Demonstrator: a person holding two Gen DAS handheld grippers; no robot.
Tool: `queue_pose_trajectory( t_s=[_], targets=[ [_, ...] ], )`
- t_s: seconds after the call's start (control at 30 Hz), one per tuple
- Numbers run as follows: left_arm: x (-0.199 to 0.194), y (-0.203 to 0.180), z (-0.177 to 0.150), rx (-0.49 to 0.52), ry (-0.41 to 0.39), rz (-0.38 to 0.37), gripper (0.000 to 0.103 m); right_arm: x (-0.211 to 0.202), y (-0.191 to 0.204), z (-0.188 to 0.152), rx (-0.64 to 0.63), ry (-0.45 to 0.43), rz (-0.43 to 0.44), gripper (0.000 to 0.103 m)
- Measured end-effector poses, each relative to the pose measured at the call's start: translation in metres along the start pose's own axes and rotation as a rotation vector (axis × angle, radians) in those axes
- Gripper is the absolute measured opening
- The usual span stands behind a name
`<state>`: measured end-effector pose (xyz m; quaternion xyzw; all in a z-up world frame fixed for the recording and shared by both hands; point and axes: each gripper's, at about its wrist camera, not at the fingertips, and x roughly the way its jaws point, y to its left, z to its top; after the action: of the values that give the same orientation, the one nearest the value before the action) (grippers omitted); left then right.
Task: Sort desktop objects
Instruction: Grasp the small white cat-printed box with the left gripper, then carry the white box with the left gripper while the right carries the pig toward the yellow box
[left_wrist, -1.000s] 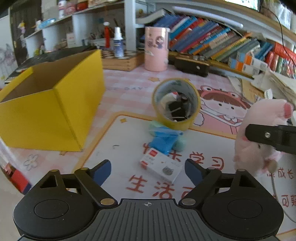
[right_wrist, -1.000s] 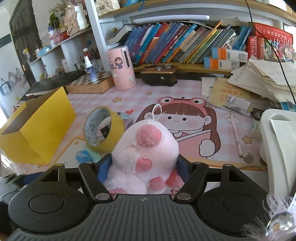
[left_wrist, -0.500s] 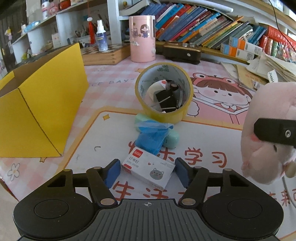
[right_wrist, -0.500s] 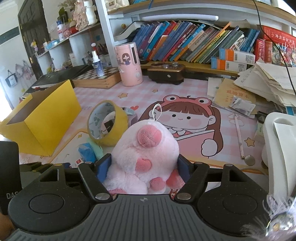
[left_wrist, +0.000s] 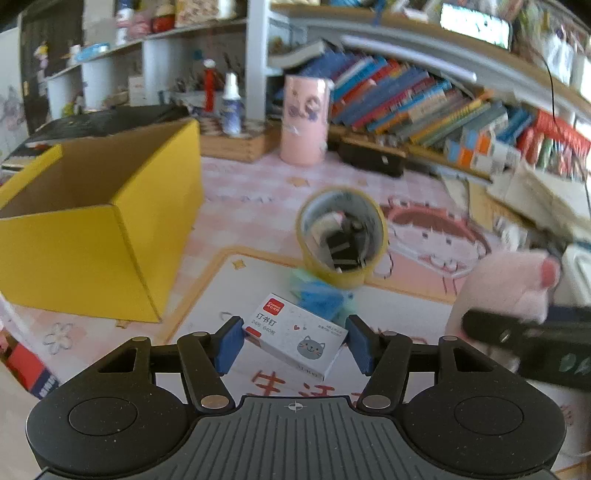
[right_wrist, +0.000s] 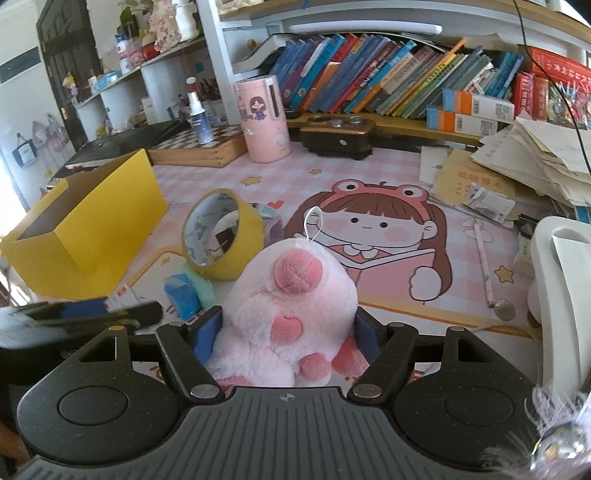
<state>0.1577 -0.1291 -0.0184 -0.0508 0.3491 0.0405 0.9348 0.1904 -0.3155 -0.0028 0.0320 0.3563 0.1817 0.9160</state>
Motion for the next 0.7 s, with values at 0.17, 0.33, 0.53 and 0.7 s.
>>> queue_pose_trajectory(
  t_s=[0.17, 0.33, 0.53, 0.7],
  targets=[
    [-0.022, 0.012, -0.001, -0.045, -0.04, 0.008, 0.059, -0.003, 0.013, -0.002, -0.034, 0.003, 0.021, 0.071],
    [-0.03, 0.025, -0.011, -0.077, -0.05, 0.009, 0.059, -0.004, 0.029, -0.004, -0.054, 0.026, 0.018, 0.071],
    [-0.042, 0.051, -0.012, -0.101, -0.076, -0.017, 0.059, -0.011, 0.056, -0.01, -0.062, 0.026, 0.011, 0.071],
    [-0.055, 0.076, -0.015, -0.069, -0.09, -0.041, 0.059, -0.015, 0.085, -0.016, -0.037, 0.032, 0.0, 0.071]
  ],
)
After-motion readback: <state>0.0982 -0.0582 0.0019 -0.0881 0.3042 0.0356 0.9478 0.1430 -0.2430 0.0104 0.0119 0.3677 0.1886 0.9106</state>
